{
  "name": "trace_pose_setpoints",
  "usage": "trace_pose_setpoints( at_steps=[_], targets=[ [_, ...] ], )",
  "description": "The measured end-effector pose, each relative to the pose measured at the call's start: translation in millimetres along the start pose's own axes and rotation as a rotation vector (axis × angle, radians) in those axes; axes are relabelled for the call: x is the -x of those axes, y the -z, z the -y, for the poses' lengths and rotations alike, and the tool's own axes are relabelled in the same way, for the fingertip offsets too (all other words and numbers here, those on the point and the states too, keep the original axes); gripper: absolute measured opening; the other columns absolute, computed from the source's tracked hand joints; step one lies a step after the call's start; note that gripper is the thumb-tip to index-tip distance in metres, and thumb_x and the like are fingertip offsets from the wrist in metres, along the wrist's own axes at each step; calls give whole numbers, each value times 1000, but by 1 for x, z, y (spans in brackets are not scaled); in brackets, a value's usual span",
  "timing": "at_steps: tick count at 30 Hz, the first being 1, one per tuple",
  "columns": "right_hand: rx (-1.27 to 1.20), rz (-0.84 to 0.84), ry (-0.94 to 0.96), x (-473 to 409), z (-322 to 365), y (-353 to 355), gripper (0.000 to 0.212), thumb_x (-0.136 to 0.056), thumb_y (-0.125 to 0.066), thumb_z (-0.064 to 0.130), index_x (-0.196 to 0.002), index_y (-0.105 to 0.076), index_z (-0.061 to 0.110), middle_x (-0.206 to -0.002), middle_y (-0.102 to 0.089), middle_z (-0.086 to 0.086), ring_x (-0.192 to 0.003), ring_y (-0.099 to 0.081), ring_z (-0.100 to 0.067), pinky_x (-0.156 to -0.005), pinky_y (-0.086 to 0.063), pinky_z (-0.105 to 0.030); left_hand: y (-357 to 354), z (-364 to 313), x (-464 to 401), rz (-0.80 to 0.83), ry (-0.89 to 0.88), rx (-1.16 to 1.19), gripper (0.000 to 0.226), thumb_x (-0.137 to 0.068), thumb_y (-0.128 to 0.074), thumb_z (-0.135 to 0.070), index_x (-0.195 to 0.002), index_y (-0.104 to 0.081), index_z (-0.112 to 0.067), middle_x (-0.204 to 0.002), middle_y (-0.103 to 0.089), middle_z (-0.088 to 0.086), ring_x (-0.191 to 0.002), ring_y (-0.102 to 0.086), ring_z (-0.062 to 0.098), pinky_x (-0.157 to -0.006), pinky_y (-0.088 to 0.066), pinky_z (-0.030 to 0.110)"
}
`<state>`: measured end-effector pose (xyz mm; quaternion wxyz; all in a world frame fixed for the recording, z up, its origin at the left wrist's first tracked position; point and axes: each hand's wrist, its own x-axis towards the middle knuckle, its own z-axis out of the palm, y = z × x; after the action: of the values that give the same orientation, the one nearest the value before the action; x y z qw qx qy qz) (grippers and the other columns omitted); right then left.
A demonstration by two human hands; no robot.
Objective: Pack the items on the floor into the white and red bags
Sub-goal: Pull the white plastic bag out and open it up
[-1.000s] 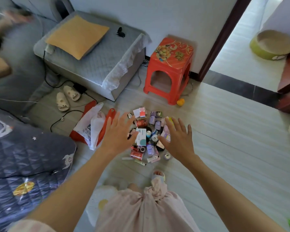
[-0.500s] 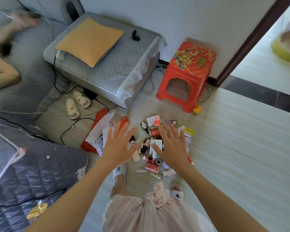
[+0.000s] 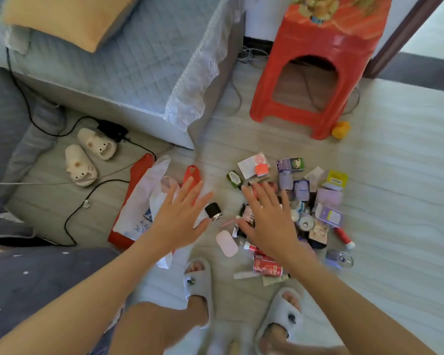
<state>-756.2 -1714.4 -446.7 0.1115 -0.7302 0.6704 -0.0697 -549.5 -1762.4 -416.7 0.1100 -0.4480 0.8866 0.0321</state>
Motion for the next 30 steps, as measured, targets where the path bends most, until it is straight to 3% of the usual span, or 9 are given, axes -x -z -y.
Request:
trace_pose_setpoints(
  at_steps=[3, 5, 10, 15, 22, 24, 27, 30],
  targets=[
    [42, 15, 65, -16, -18, -73, 66, -76, -57, 53, -133, -47, 20, -137, -51, -11, -128, -46, -30, -104, -30, -57, -77, 4, -29, -8, -34, -56, 56, -76, -42, -49, -123, -53, -20, -130, -56, 14, -124, -48, 37, -110, -19, 49],
    [65, -8, 120, -31, -31, -122, 69, -75, -64, 50, -134, -45, 20, -138, -49, -11, -131, -43, -31, -106, -27, -57, -127, 12, -49, -56, -39, -98, 58, -75, -39, -47, -122, -58, -17, -127, -57, 15, -120, -51, 38, -106, -15, 46],
    [168, -87, 166, -56, -50, -198, 72, -73, -67, 52, -134, -46, 19, -135, -52, -11, -129, -45, -31, -106, -25, -59, -200, 25, -74, -168, 9, -139, 60, -77, -36, -46, -125, -55, -16, -125, -58, 16, -119, -52, 40, -102, -33, 55],
    [244, -177, 153, -43, -45, -199, 73, -67, -71, 53, -128, -51, 20, -128, -57, -10, -122, -51, -31, -101, -34, -57, -217, 19, -58, -204, 90, -105, 62, -78, -33, -48, -127, -53, -15, -130, -55, 16, -122, -49, 39, -98, -35, 58],
    [437, -225, 366, 4, -11, -168, 78, -60, -75, 54, -126, -54, 18, -125, -60, -11, -118, -56, -30, -96, -41, -58, -227, 14, 21, -282, 140, 65, 56, -80, -35, -43, -125, -51, -15, -132, -53, 13, -120, -51, 36, -95, -42, 53],
    [441, -213, 365, 17, 0, -165, 77, -63, -74, 54, -128, -53, 18, -127, -59, -12, -119, -55, -32, -96, -43, -56, -239, 12, 42, -224, 197, 182, 62, -81, -30, -45, -132, -47, -14, -139, -46, 15, -127, -43, 36, -100, -37, 54],
    [467, -153, 401, 32, 17, -163, 77, -66, -71, 54, -131, -49, 19, -130, -56, -11, -122, -52, -31, -98, -41, -56, -270, 12, 67, -112, 312, 287, 58, -92, -32, -41, -145, -21, -20, -154, -17, 8, -142, -13, 28, -114, -16, 46],
    [501, -124, 405, 31, 39, -157, 77, -66, -72, 52, -132, -48, 18, -128, -57, -12, -121, -53, -31, -99, -40, -57, -281, 18, 82, -129, 313, 269, 56, -96, -36, -32, -146, -14, -22, -156, -10, 6, -143, -6, 26, -115, -11, 44]
  ],
)
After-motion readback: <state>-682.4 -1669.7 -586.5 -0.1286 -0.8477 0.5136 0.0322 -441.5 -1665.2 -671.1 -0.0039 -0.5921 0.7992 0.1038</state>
